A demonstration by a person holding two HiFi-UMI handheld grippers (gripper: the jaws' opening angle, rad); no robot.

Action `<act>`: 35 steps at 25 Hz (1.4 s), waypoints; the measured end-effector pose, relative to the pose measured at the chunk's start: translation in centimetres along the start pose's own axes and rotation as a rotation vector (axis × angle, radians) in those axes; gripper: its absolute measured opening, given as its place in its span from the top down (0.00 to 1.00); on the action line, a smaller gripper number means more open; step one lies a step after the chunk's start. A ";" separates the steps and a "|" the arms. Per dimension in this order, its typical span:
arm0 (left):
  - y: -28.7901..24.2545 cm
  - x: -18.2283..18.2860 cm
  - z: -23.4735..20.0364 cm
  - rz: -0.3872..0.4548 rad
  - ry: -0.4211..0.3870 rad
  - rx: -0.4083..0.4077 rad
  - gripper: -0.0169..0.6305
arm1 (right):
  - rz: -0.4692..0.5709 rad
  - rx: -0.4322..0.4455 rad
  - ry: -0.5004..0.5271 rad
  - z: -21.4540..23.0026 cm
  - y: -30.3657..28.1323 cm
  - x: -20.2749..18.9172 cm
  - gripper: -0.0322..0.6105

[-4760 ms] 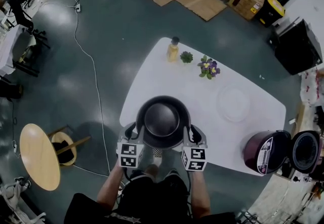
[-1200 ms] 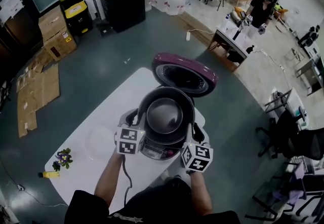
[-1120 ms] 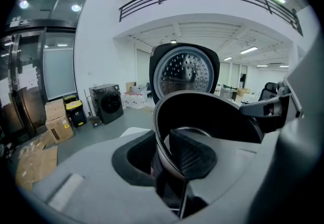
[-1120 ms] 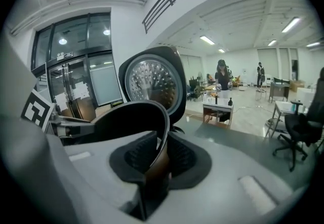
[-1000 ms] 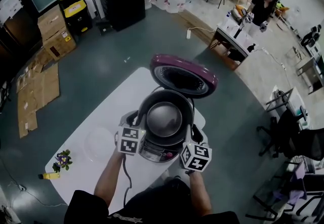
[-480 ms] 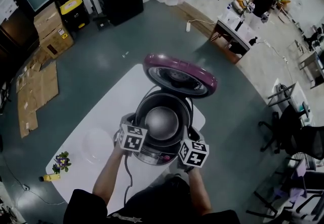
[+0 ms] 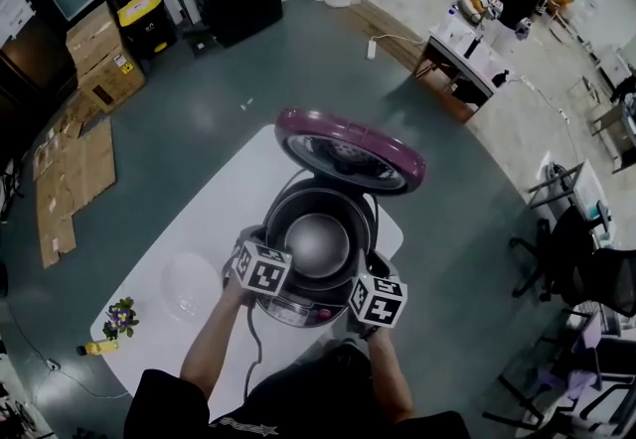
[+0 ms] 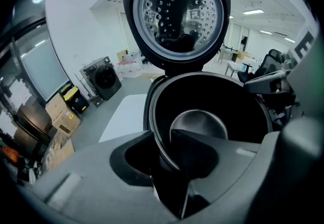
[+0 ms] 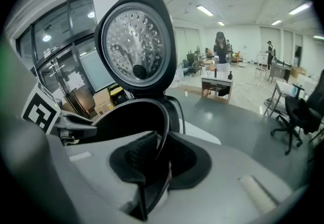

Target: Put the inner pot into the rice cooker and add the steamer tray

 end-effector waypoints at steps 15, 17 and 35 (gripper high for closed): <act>1.1 -0.1 -0.7 0.071 0.067 0.021 0.80 | 0.123 0.104 0.119 -1.6 1.3 2.0 0.78; 2.2 0.6 -1.8 0.133 0.100 0.081 0.84 | 0.160 0.144 0.150 -2.5 2.0 3.1 0.78; 24.1 -3.1 -7.9 0.586 0.418 0.502 0.90 | 0.440 0.613 0.560 -19.1 10.1 9.0 0.79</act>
Point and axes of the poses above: the fingertips, and each gripper's own axes: y backward along the fingers, z to its right, x out of its top, the point moved 1 cm from there along y, backward along the fingers, and after that the axes turned 6 degrees about x, right-handed, at the moved point
